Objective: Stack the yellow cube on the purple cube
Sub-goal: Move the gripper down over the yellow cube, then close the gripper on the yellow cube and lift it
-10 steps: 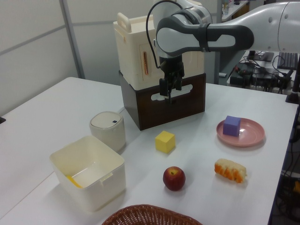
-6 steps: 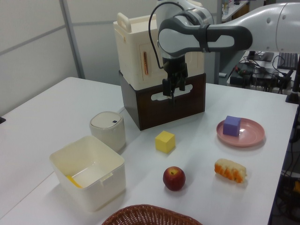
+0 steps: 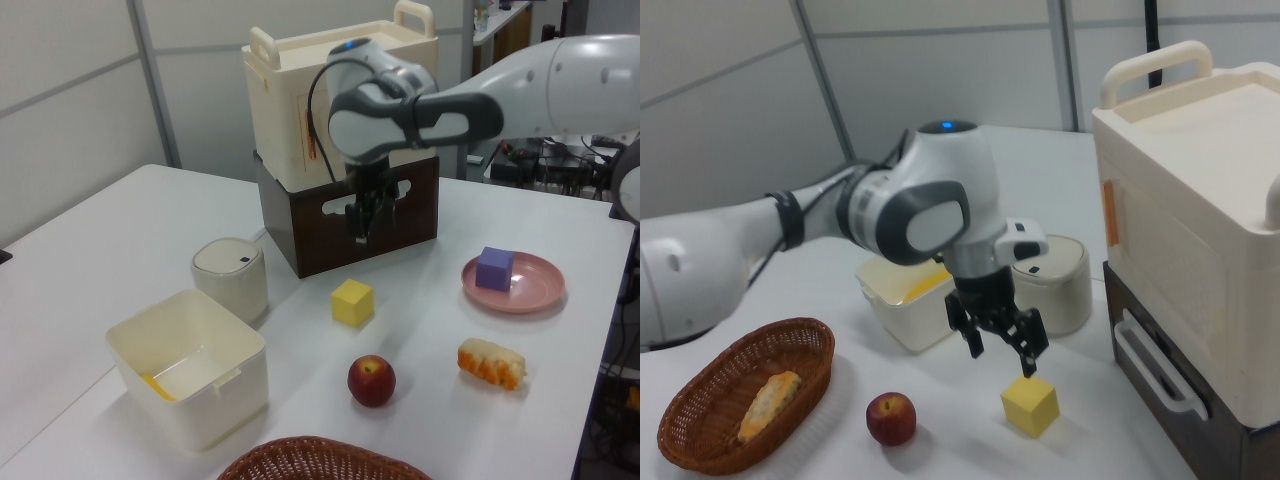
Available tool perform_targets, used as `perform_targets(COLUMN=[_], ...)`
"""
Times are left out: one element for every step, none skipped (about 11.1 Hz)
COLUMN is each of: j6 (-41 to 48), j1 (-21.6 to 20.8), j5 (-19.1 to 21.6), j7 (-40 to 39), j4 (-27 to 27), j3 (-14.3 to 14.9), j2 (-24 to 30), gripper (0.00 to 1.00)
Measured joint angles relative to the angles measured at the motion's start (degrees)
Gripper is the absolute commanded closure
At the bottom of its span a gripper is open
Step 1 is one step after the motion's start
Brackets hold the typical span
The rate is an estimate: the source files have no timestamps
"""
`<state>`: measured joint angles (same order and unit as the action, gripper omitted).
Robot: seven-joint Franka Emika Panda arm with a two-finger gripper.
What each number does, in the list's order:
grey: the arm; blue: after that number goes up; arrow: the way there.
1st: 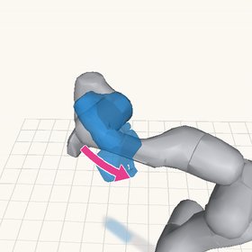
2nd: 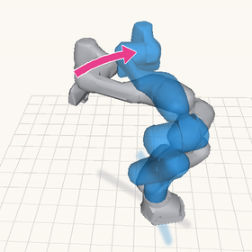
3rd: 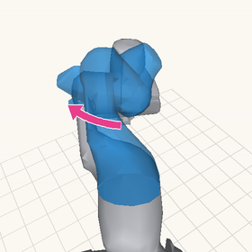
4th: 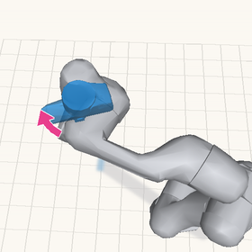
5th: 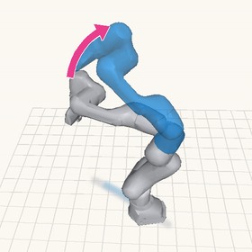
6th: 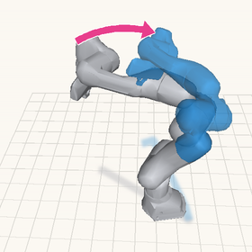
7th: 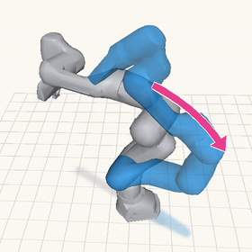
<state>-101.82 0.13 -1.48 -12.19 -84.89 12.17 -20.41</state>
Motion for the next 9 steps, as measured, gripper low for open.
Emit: perform_targets(j6=[-1.2,-1.9,-2.2,-2.9,-5.4,-7.9,-9.9,-11.6,-12.9], j1=[0.0,0.0,0.0,0.0,-0.3,-0.5,-0.6,-0.6,-0.6], j5=[0.0,0.0,0.1,0.4,1.1,1.4,1.5,1.5,1.5], j7=[0.0,0.0,0.0,0.0,0.5,1.7,3.0,4.2,5.4], j4=[-0.2,-0.3,-0.4,-0.5,-1.0,-1.5,-2.1,-2.6,-2.9], j3=[0.0,0.0,0.0,-0.1,-0.2,-0.3,-0.6,-1.1,-1.5], j2=[-1.5,-3.0,-4.5,-6.0,-7.9,-8.8,-9.4,-9.9,-10.5], gripper=[0.00,0.00,0.00,0.00,0.00,0.00,0.00,0.00,0.00])
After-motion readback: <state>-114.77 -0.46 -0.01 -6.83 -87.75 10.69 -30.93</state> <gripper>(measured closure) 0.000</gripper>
